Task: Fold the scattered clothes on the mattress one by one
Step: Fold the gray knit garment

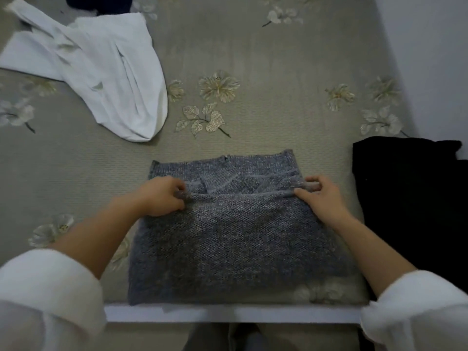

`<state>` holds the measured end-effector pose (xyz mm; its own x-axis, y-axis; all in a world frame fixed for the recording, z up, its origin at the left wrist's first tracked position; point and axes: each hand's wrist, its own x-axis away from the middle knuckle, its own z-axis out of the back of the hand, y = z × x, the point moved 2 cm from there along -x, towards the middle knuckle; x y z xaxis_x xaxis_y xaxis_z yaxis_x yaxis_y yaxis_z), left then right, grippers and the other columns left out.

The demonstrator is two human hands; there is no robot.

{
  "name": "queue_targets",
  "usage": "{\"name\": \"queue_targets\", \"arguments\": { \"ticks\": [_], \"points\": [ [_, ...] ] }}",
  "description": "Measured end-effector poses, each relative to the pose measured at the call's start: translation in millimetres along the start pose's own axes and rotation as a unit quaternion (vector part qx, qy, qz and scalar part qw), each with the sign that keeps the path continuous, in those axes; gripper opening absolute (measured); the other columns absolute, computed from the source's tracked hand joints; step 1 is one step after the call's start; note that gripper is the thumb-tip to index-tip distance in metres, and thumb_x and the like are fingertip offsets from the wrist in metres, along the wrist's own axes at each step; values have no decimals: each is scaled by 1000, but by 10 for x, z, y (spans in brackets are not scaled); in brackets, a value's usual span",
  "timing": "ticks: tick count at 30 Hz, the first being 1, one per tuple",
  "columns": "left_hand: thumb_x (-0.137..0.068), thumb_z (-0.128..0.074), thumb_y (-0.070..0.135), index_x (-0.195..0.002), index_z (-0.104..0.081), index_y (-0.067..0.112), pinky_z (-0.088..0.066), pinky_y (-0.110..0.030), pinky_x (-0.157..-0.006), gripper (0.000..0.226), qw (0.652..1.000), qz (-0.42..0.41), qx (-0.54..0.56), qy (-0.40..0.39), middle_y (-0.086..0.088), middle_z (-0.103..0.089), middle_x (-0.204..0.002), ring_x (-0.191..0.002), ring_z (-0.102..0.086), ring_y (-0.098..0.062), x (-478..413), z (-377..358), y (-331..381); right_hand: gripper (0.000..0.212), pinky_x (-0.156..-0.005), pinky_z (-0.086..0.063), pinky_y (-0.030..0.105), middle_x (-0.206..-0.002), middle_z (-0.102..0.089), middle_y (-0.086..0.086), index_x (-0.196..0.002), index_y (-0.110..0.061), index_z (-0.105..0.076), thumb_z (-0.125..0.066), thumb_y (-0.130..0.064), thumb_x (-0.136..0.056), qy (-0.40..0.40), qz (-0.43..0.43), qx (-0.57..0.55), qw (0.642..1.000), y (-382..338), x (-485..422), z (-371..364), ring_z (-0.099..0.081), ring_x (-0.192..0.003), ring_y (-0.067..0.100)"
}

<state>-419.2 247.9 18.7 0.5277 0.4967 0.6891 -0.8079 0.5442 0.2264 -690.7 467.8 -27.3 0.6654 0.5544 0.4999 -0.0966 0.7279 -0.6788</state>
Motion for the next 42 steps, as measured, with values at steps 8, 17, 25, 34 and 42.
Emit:
{"name": "queue_targets", "arguments": {
  "ticks": [8, 17, 25, 34, 42],
  "points": [
    [-82, -70, 40, -146, -28, 9, -38, -43, -103, 82, 880, 194, 419, 114, -12, -37, -147, -130, -41, -31, -206, -811, -513, 63, -90, -49, 33, -120, -62, 4, -129, -13, -52, -77, -37, -76, -47, -73, -9, 996, 294, -37, -390, -61, -102, 18],
    [-94, -55, 23, -125, -48, 16, -50, -29, -81, 32, 859, 60, 433, 267, 3, -61, -106, -94, -60, -8, -167, -705, -510, 23, -75, -53, 29, -93, -72, -7, -100, -17, -70, -76, -19, -79, 17, -9, -69, 997, 104, -208, -229, -68, -80, 3],
    [-93, -57, 30, -117, -54, 22, -47, -34, -81, 25, 827, 69, 431, 353, 3, -62, -101, -91, -59, -14, -694, -147, -530, 14, -57, -42, 3, -84, -65, -14, -97, -19, -66, -71, -22, -85, 55, 67, -61, 994, -409, -750, -289, -59, -75, -2],
    [-98, -36, 47, -152, -13, 24, -10, -50, -115, 62, 921, 126, 213, 301, -13, -15, -157, -144, -11, -30, -1062, -422, -426, 64, -114, -20, 52, -152, -35, 3, -149, -22, -28, -44, -52, -95, 82, 53, 243, 965, -321, -973, -709, -29, -140, 24],
    [-87, 1, 69, -144, 18, 49, 16, -49, -115, 62, 985, 5, 52, 167, 3, 37, -152, -137, 38, -20, -860, -1190, -56, 69, -111, 22, 43, -155, 27, -11, -142, -51, 16, 3, -75, -79, -48, 106, 412, 904, -54, -439, -1053, 34, -140, 12]
  ]
}}
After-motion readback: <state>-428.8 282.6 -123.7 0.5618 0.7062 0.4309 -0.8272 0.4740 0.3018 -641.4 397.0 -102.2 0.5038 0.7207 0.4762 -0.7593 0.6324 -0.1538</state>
